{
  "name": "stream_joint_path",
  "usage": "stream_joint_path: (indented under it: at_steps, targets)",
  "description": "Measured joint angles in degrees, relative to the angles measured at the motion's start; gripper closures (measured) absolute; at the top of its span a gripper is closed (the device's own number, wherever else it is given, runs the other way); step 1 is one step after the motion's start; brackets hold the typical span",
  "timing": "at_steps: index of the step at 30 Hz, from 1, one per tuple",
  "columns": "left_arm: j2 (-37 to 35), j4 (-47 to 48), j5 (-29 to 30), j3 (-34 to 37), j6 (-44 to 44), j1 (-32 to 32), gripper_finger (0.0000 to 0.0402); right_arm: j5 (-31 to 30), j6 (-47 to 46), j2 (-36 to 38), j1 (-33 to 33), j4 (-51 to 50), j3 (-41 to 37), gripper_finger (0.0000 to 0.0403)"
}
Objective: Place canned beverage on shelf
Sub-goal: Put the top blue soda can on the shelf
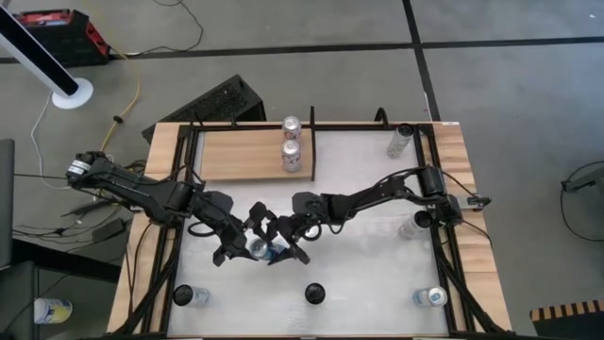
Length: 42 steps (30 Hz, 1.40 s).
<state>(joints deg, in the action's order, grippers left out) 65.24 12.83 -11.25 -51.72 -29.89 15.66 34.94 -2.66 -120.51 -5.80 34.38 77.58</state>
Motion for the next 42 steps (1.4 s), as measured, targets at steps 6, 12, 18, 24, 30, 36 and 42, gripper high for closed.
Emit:
stream_joint_path:
  at_steps: [6, 12, 18, 24, 30, 36, 42]
  targets:
    - [0.08, -0.1, 2.84, 0.02, 4.4, 0.14, 0.0179, 0.61, 0.53, 0.0, 0.33, -0.63, 0.0, 0.0153]
    - [-0.53, 2.08, 8.39, 0.11, 16.88, 0.11, 0.0064, -3.16, 2.61, 0.02, 0.37, -1.19, -0.24, 0.0154]
    - [-1.58, 14.53, 14.06, -6.79, 28.49, 0.01, 0.0008, -7.36, 2.86, 0.91, 1.4, -2.59, -0.17, 0.0154]
    - [-1.71, 24.92, 19.87, -14.55, 41.12, -0.11, 0.0014, -17.39, 3.8, 1.98, 1.79, -3.02, -0.35, 0.0154]
    - [-6.68, 27.8, 29.64, -15.29, 45.47, 1.93, 0.0016, -28.64, 6.15, 2.08, 1.12, 0.58, -0.28, 0.0154]
    - [-17.39, 21.56, 43.13, -7.04, 44.08, 7.84, 0.0016, -30.08, 8.33, 2.08, 1.39, 7.9, -0.28, 0.0154]
    - [-23.26, 11.01, 41.88, 2.69, 40.93, 8.31, 0.0015, -27.4, 5.64, 2.1, 3.55, 11.3, -0.22, 0.0154]
